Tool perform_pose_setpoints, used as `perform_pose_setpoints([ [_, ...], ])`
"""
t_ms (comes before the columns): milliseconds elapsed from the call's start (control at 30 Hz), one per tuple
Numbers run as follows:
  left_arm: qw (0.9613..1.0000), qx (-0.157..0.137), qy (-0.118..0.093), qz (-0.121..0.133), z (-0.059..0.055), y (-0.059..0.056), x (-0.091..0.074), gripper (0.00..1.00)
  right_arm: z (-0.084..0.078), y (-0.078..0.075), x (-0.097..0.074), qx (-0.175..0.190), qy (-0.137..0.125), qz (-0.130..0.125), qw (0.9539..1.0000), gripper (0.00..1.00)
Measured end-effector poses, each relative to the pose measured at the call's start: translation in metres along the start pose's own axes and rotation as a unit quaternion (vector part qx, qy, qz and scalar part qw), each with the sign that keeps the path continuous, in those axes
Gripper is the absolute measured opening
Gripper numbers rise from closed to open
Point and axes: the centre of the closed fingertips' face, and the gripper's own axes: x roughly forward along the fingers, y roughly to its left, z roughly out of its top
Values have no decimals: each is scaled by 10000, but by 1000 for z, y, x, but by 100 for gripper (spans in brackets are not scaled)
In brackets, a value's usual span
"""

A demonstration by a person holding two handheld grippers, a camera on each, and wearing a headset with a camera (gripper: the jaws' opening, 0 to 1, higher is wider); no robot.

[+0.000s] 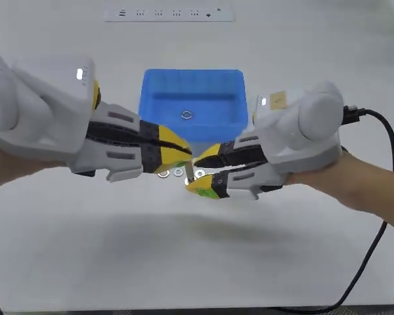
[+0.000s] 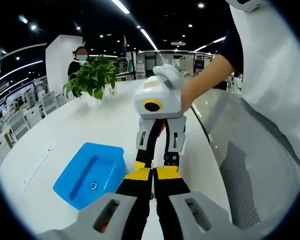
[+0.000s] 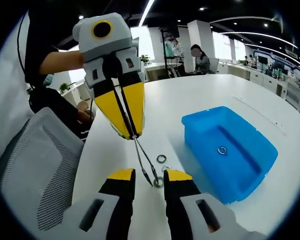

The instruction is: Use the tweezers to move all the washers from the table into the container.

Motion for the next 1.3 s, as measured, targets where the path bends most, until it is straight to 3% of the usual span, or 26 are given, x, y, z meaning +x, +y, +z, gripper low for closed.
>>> perform_pose_setpoints([
  [200,10000,11,-4,-17,1,-1,3,5,-2,1,6,-112,74,68,9999,17],
  [367,10000,76,-2,-11,1,-2,4,5,-11,0,8,-374,303,84,9988,14],
  [567,9999,108,26,-36,0,-3,4,5,-7,0,9,-460,239,118,9986,14],
  [900,9999,91,131,16,-4,0,0,5,-6,2,12,-966,380,68,9946,10],
  [1033,9999,45,161,23,-4,1,0,5,-7,1,11,-998,350,61,9944,9],
  [1067,9997,-210,128,86,-4,2,0,5,-7,1,10,-984,329,49,9946,9],
  [1133,9996,-155,91,212,-3,6,1,5,-6,-1,10,-775,255,21,9967,8],
  [1167,9993,-283,57,218,-3,5,2,6,-6,-1,10,-769,248,27,9967,8],
  [1300,9992,-279,-21,288,0,5,1,10,-6,-1,10,-773,221,-31,9968,8],
])
